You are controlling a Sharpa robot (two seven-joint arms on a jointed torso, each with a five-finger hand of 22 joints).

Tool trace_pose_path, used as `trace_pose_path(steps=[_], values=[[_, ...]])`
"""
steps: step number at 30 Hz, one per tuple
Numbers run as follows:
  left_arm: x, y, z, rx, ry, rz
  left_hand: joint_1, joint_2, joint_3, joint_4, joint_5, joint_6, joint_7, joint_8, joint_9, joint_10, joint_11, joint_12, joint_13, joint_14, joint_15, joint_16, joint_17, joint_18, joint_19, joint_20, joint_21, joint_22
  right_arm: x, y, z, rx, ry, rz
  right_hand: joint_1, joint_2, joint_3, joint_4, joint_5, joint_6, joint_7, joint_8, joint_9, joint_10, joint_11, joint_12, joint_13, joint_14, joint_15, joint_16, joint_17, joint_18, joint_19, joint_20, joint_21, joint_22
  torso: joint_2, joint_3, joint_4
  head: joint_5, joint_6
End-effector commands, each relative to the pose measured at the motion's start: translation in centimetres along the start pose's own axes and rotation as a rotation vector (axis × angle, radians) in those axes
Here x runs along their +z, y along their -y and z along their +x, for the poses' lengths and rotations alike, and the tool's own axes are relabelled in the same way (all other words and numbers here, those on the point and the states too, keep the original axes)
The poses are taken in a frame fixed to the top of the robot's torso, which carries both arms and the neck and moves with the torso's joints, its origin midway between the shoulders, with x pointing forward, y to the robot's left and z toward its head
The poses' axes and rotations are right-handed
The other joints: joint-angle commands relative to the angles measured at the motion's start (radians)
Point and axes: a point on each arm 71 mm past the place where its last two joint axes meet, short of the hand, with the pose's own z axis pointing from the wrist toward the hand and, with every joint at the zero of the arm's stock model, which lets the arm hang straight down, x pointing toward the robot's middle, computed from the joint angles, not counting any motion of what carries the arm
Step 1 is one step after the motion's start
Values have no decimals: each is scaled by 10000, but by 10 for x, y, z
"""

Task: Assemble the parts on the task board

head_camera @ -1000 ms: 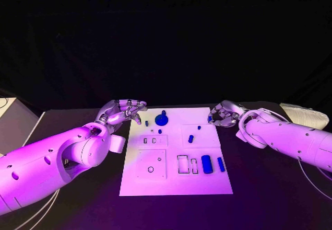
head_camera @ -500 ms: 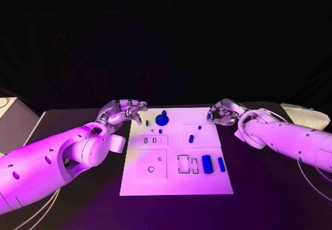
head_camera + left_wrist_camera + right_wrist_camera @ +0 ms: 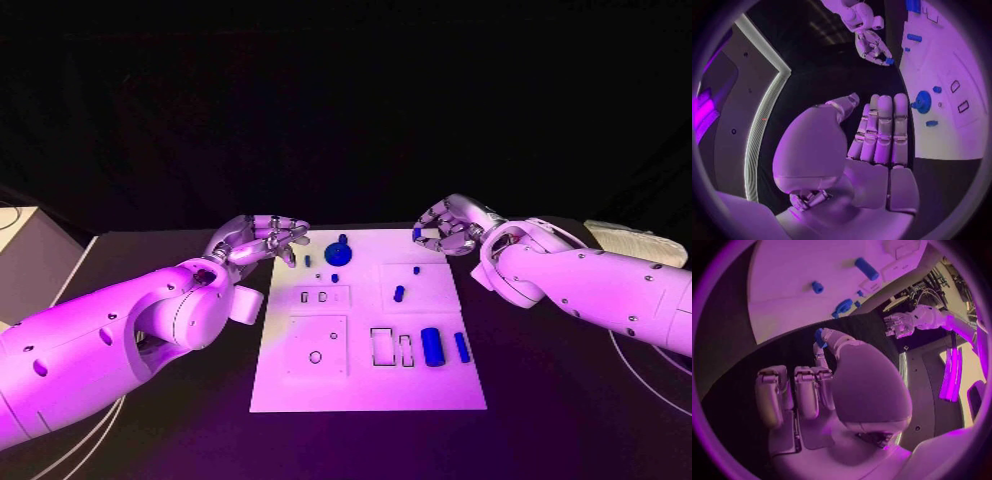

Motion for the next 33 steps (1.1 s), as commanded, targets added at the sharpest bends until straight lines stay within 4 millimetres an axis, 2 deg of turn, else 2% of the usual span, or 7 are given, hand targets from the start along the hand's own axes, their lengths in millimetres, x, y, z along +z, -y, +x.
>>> trace_pose_path(steps=[1, 12, 16, 17, 21, 29, 33], values=[[2, -3, 3, 8, -222, -372, -57, 57, -81, -18, -6, -13, -77, 61, 26, -146, -20, 180, 146, -30, -70, 94, 48, 63, -50, -43, 75, 19, 0, -12, 4, -67, 335, 676, -103, 2, 70, -46, -19, 154, -135, 216, 248, 1063, -82, 48, 2634, 1028, -60, 42, 2487, -145, 1029, -78, 54, 2628, -77, -38, -33, 70, -17], [4, -4, 0, -16, 29, -383, -41, 84, -50, -44, -4, -66, -57, 102, 51, -710, 48, 276, 278, -127, -20, 159, 84, 56, -94, -23, 123, 28, 1, -76, 42, -552, 215, 159, -135, -39, 89, -92, -65, 125, -132, 231, 261, 1063, -80, 48, 2634, 1006, -53, 15, 2393, -145, 1029, -75, 54, 2628, -152, -133, 14, 384, -106], [4, -4, 0, 52, 87, -372, -38, 103, -39, -48, -5, -47, -74, 127, 62, -686, 31, 339, 309, -128, -25, 173, 88, 59, -99, -19, 131, 28, 0, -93, 60, -816, 2, -26, -189, -85, 90, -114, -104, 127, -133, 256, 276, 1063, -79, 48, 2634, 1005, -52, 14, 2390, -145, 1029, -73, 54, 2628, -122, -121, 35, 402, -125], [4, -4, 0, 71, 113, -367, -41, 104, -41, -51, -6, -45, -84, 140, 69, -655, 17, 402, 341, -122, -34, 188, 93, 62, -101, -19, 138, 29, -1, -98, 67, -860, -91, -62, -197, -91, 91, -116, -107, 126, -133, 259, 277, 1063, -79, 48, 2634, 1007, -51, 16, 2397, -145, 1029, -73, 54, 2628, -118, -104, 18, 443, -140], [4, -4, 0, 105, 186, -356, -41, 105, -49, -73, -5, -52, -114, 174, 85, -580, -28, 626, 463, -75, -70, 263, 119, 69, -96, -34, 170, 33, -2, -108, 84, -889, -339, -157, -215, -118, 98, -136, -112, 112, -133, 263, 281, 1063, -81, 48, 2634, 1002, -49, 10, 2376, -145, 1029, -72, 54, 2628, -108, -105, 9, 470, -191], [4, -4, -1, 300, 372, -378, -28, 107, -49, -100, -2, -59, -117, 199, 97, -588, -47, 800, 565, -40, -89, 332, 147, 68, -92, -51, 196, 37, -3, -126, 104, -1034, -705, -397, -216, -126, 112, -154, -105, 100, -133, 265, 283, 1063, -83, 48, 2634, 1003, -49, 10, 2377, -145, 1029, -71, 54, 2628, -123, -97, -18, 471, -248], [4, -3, 0, 343, 411, -363, -28, 98, -59, -124, -3, -58, -121, 232, 111, -607, -58, 1007, 689, -40, -97, 390, 175, 65, -99, -59, 224, 44, -4, -129, 114, -1119, -854, -316, -221, -129, 118, -159, -98, 100, -134, 269, 285, 1063, -83, 48, 2634, 1002, -48, 9, 2376, -145, 1029, -71, 54, 2628, -120, -96, 2, 434, -261]])
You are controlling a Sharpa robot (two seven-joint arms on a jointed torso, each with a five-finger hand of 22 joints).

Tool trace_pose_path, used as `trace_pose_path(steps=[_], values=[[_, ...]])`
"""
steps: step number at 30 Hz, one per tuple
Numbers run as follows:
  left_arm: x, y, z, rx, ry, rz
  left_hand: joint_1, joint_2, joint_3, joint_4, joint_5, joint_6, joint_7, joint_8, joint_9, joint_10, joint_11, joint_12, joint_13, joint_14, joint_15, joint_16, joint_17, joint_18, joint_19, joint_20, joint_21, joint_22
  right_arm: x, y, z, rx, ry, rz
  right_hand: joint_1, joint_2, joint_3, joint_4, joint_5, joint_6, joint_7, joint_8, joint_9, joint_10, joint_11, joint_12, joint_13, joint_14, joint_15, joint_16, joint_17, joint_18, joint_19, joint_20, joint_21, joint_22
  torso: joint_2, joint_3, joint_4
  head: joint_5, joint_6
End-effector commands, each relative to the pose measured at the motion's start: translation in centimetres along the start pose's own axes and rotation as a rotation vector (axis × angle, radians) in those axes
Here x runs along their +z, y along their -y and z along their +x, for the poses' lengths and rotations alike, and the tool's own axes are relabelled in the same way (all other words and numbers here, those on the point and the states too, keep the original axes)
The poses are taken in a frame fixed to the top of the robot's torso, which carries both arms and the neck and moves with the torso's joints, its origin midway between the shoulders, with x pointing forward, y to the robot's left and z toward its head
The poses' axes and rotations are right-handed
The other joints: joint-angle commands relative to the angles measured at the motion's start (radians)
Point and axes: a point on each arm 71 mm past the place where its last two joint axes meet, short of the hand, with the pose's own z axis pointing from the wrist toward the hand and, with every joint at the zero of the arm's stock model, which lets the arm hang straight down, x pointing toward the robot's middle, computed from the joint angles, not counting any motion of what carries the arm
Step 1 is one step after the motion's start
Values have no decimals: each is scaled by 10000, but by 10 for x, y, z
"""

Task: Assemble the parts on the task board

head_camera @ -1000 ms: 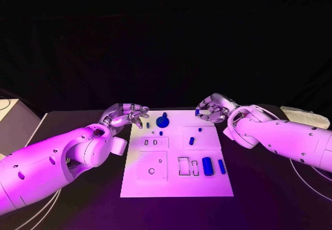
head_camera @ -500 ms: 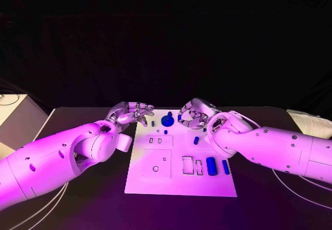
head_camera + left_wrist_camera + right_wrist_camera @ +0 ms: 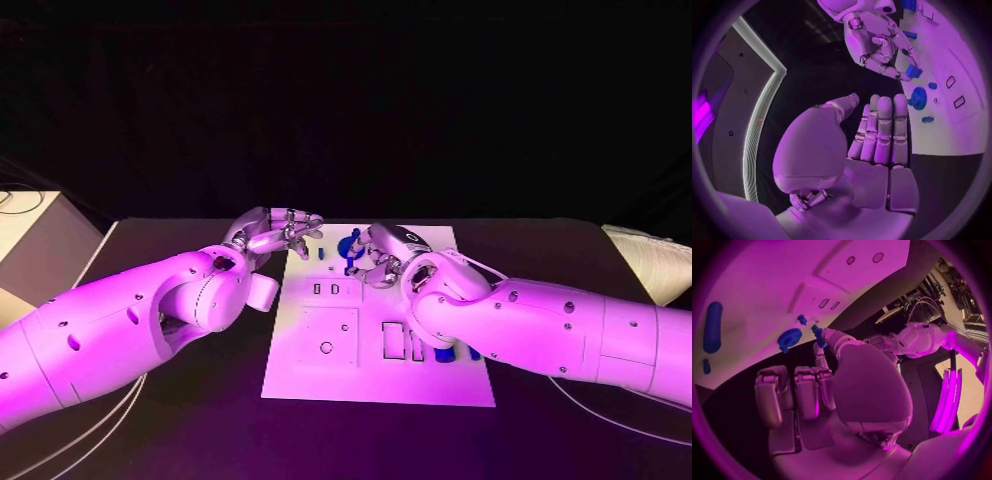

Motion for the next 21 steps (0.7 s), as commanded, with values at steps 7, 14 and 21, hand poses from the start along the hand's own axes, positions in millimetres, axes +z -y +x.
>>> trace_pose_path(steps=[7, 14, 21], values=[[1, 2, 4, 161, 79, 98, -22, 76, -48, -147, -4, -95, -77, 215, 66, -489, -105, 1428, 888, 1, -101, 326, 197, 62, -113, -58, 180, 37, -3, -3, 24, -474, -155, 332, -149, -50, 63, -106, 95, 110, -110, 292, 299, 1078, -72, 48, 2627, 997, -48, 2, 2354, -145, 1029, -70, 55, 2632, 14, 5, 63, -21, -62], [1, 2, 5, 158, 52, 94, -36, 83, -7, -149, -3, -161, -79, 308, 89, -793, -107, 1983, 1209, 176, -100, 626, 561, 63, -121, -57, 258, 54, -4, -3, 35, -522, -276, 373, -160, -58, 77, -121, 119, 108, -108, 299, 304, 1078, -74, 48, 2627, 999, -48, 5, 2364, -145, 1029, -70, 55, 2632, 13, -8, 50, 67, -159], [1, 2, 5, 158, 35, 66, -40, 84, 3, -148, -3, -172, -79, 325, 93, -841, -107, 2069, 1255, 242, -101, 713, 683, 63, -119, -57, 276, 59, -6, -4, 41, -531, -334, 331, -177, -73, 92, -139, 143, 98, -106, 304, 307, 1078, -73, 48, 2627, 1000, -47, 6, 2369, -145, 1029, -70, 55, 2632, 10, -13, 24, 59, -212]])
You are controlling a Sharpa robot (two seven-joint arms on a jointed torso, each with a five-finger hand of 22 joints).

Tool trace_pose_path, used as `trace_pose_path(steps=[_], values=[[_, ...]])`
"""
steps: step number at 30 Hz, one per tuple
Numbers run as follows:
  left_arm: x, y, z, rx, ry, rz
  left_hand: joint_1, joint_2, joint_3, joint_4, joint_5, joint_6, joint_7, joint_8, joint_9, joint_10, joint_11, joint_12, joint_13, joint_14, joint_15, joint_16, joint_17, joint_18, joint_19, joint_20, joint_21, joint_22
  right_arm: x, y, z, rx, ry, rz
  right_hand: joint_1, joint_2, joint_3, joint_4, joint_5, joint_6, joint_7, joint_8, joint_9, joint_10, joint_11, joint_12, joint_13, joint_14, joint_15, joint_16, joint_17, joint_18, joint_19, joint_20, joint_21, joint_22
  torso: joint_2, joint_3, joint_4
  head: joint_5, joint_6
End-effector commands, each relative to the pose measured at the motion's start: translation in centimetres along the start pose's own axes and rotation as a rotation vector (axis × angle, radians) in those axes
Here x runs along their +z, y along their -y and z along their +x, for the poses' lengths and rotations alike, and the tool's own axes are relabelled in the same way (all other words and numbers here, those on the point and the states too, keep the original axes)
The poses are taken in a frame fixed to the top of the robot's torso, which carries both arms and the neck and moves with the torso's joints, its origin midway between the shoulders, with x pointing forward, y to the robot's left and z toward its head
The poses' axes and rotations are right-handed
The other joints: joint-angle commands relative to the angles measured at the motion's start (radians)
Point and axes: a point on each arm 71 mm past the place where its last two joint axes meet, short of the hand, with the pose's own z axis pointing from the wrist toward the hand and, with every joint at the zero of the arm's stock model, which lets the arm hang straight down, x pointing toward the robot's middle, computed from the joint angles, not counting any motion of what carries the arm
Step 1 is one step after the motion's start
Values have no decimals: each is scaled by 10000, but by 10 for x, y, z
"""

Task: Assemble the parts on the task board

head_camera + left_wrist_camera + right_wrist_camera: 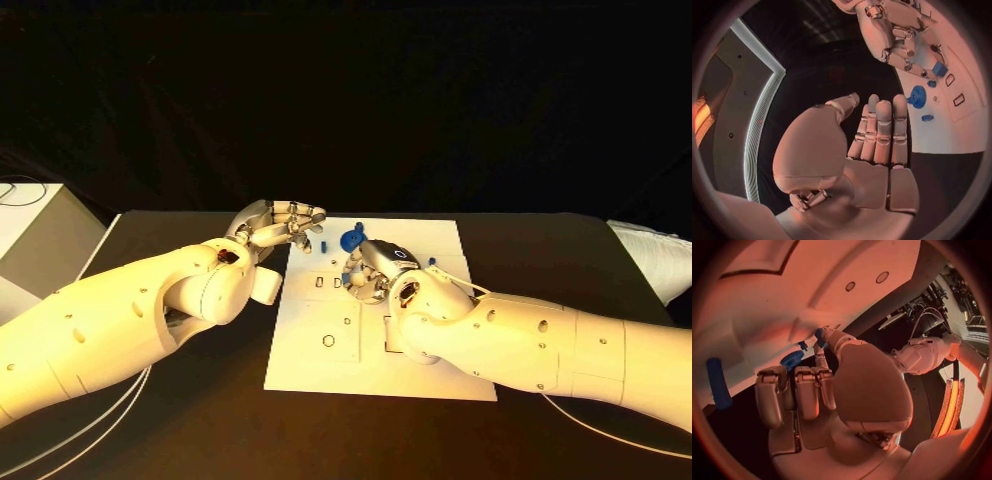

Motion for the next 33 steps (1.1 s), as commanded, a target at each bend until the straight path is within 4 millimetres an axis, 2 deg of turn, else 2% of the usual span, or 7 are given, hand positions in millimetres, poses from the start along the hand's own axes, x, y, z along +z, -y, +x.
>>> trace_pose_path(steps=[1, 8, 12, 16, 28, 33], values=[[1, 1, 2, 36, -60, 49, -40, 84, 15, -21, -3, -84, 9, 43, 12, -69, -19, 58, 8, 61, 5, 67, 8, 64, -47, 15, 52, 10, -1, -2, 2, -213, 61, -119, -125, -18, 12, -55, 74, 129, -71, 130, 307, 1042, -37, 48, 2630, 1000, -48, 6, 2371, -145, 1030, -70, 56, 2634, 0, -10, -17, 7, -34], [1, 1, 2, 38, -81, 23, -48, 82, 23, -18, -3, -99, 11, 58, 15, -124, -17, 134, 48, 95, 6, 124, 71, 64, -45, 15, 72, 16, -1, -2, 4, -226, 27, -158, -168, -54, 21, -73, 90, 111, -64, 135, 311, 1042, -31, 48, 2630, 997, -45, 2, 2358, -145, 1030, -69, 56, 2634, -7, -7, 4, 13, -75], [1, 0, 2, 41, -83, 11, -48, 82, 23, -18, -3, -99, 11, 58, 15, -124, -17, 134, 48, 95, 6, 124, 71, 64, -45, 15, 72, 16, -1, -2, 5, -223, 24, -178, -195, -74, 23, -78, 92, 100, -60, 137, 312, 1042, -28, 48, 2630, 998, -43, 3, 2360, -145, 1030, -67, 56, 2634, -6, 7, -6, 37, -84], [1, 0, 2, 43, -87, 3, -48, 82, 23, -18, -3, -99, 11, 58, 15, -124, -17, 134, 48, 95, 6, 124, 71, 64, -45, 15, 72, 16, -1, -2, 6, -220, 22, -182, -249, -115, 29, -89, 91, 70, -51, 135, 313, 1042, -21, 48, 2630, 999, -37, 3, 2363, -145, 1030, -64, 56, 2634, -8, 6, -13, 56, -91], [1, 0, 1, 41, -103, -27, -54, 79, 36, -15, -3, -120, 13, 74, 18, -220, -10, 196, 81, 104, 11, 161, 102, 63, -46, 16, 92, 21, -2, -1, 6, -202, 116, -212, -548, -352, 27, -105, 29, -174, 31, 66, 284, 1042, 46, 48, 2630, 996, 32, -2, 2347, -145, 1030, -14, 56, 2634, -8, 18, -22, 69, -92], [1, 0, 1, 51, -107, -32, -55, 79, 42, -15, -3, -128, 15, 81, 20, -261, -5, 212, 90, 101, 14, 169, 106, 63, -47, 17, 98, 23, -2, -1, 5, -183, 184, -235, -710, -513, -14, -99, -12, -399, 116, -30, 237, 1025, 119, 25, 2612, 990, 95, -10, 2323, -145, 1030, 37, 56, 2634, -8, 16, -27, 77, -87]])
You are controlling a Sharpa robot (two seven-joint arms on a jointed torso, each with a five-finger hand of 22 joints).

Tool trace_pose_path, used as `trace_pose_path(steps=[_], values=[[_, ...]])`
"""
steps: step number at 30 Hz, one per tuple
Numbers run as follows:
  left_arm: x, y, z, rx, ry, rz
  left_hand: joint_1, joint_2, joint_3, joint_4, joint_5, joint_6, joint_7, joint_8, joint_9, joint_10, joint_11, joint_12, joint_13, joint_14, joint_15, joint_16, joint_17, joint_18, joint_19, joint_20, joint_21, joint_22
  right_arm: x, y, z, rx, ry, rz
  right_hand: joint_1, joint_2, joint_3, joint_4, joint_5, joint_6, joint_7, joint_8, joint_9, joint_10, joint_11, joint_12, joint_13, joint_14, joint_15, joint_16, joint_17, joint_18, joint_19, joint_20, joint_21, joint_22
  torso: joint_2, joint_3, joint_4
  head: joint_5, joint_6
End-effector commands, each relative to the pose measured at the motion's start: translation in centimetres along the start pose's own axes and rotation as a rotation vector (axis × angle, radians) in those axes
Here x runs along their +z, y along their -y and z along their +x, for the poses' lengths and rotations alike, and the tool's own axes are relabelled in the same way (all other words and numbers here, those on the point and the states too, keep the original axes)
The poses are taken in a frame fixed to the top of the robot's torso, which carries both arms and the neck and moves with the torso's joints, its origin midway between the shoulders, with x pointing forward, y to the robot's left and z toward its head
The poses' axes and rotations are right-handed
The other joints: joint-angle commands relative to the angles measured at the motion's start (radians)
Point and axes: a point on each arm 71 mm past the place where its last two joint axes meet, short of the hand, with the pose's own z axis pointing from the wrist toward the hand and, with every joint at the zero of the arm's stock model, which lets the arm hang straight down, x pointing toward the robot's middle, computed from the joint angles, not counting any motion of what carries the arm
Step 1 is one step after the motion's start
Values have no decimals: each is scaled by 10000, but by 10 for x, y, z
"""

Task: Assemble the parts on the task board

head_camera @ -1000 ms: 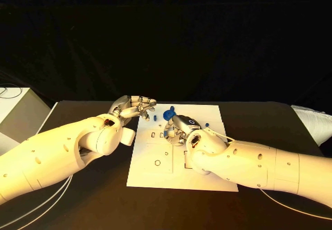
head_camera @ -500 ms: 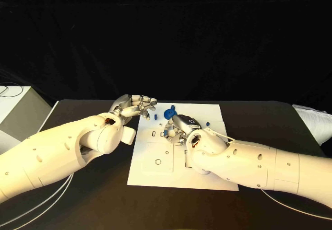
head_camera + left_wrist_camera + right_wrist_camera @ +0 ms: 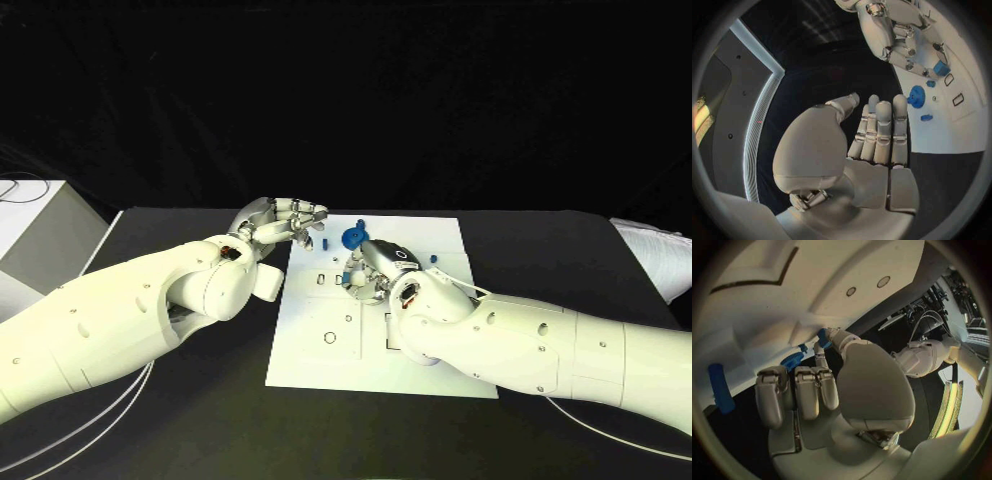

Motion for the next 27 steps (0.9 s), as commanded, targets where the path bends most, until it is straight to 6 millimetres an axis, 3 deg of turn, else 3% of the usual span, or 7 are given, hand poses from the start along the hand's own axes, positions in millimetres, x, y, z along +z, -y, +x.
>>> trace_pose_path(steps=[1, 10, 15, 19, 25, 27], values=[[0, 1, 2, 15, -126, 55, -55, 79, 42, -15, -3, -56, 14, 32, 12, -81, -7, 47, 17, 66, -22, 53, 19, 63, -48, 16, 52, 15, 0, 0, 0, -72, 107, -145, -136, -58, -28, -43, -75, -121, 28, -75, -59, 1014, 118, 11, 2604, 983, 98, -8, 2331, -145, 1030, 48, 56, 2628, 2, -2, -4, 7, 4], [0, 1, 2, 23, -138, 46, -54, 78, 46, -16, -3, -61, 15, 35, 13, -101, -6, 56, 21, 128, -21, 118, 134, 63, -48, 17, 56, 16, 0, 0, -1, -22, 192, -200, -273, -182, -120, -15, -143, -459, 151, -240, -141, 827, 227, -233, 2421, 976, 193, -18, 2302, -138, 1018, 131, 34, 2608, 2, -4, -2, -8, 20], [0, 1, 2, 44, -150, 36, -52, 79, 51, -18, -4, -70, 15, 44, 15, -123, -4, 90, 36, 223, -20, 222, 295, 63, -46, 18, 68, 20, -1, 0, -1, 87, 252, -276, -391, -259, -385, 65, -550, -736, 247, -400, -220, 664, 326, -438, 2267, 973, 289, -21, 2292, -121, 986, 232, -26, 2558, 7, -2, 0, -14, 15], [0, 0, 1, 69, -150, 23, -58, 73, 56, -21, -6, -91, 16, 69, 20, -146, -7, 207, 87, 396, -19, 435, 590, 64, -41, 21, 102, 32, -2, -1, -2, 187, 337, -351, -466, -299, -703, 159, -435, -837, 275, -463, -251, 580, 356, -539, 2190, 962, 319, -35, 2251, -98, 941, 270, -109, 2488, 8, -3, 0, -19, 24], [1, 0, 0, 179, -137, -14, -69, 50, 60, -39, -4, -143, -16, 165, 37, -176, -47, 808, 373, 693, -48, 910, 1199, 32, 100, 6, 313, 254, -5, 0, -4, 305, 386, -427, -429, -262, -1304, 312, -452, -907, 293, -515, -276, 537, 378, -586, 2151, 960, 341, -38, 2244, -88, 924, 298, -143, 2462, 3, -1, -2, -19, 24], [1, -1, 0, 326, -147, -25, -84, 35, 50, -43, -5, -168, -35, 212, 39, -203, -74, 1246, 606, 1002, -71, 1286, 1755, -32, 379, -11, 569, 623, -7, 1, -5, 356, 436, -449, -383, -225, -1475, 362, -457, -911, 294, -521, -280, 533, 379, -589, 2147, 959, 343, -40, 2240, -86, 919, 302, -152, 2454, -3, -1, -3, -17, 23]])
